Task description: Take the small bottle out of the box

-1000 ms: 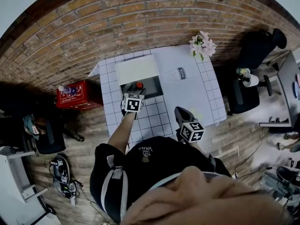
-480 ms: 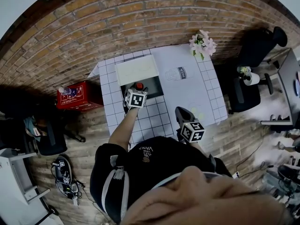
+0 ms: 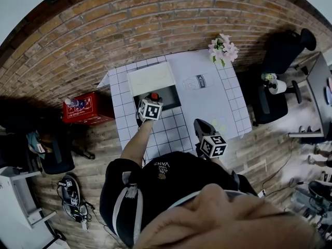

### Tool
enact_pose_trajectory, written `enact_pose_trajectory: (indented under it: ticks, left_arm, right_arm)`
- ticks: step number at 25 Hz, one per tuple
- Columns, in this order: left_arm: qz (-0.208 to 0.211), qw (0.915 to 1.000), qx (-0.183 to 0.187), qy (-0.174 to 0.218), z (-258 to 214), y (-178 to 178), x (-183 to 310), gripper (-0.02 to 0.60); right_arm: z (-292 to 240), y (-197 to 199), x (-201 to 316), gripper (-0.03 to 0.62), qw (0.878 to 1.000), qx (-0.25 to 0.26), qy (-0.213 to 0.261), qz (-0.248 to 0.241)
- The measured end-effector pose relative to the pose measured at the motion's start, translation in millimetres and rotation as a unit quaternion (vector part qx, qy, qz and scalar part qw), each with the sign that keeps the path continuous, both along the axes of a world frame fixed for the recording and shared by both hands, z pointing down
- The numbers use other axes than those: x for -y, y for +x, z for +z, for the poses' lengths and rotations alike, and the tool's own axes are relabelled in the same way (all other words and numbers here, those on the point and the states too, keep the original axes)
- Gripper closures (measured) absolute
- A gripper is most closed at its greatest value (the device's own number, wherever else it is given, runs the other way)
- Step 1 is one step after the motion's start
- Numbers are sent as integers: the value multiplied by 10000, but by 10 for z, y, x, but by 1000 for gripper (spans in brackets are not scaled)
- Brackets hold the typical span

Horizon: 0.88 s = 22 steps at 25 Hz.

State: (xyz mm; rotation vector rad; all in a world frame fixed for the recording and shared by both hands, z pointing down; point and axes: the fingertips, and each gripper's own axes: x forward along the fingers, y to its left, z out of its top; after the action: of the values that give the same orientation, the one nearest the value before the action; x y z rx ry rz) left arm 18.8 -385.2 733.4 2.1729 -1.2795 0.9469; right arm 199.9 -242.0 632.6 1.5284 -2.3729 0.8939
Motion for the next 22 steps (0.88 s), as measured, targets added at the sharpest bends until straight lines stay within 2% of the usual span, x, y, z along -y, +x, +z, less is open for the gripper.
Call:
enact_pose_trajectory:
  ticks: [6,22]
  left_arm:
    - [105,9998,-142,26,27,24,-68,357]
    - [299,9965,-474,618,-409,-120,-168,357]
  right_arm:
    - [-17,-35,-27,591,10000,0,29,6]
    - [-56,-203,-288,591,9996,37,114,254]
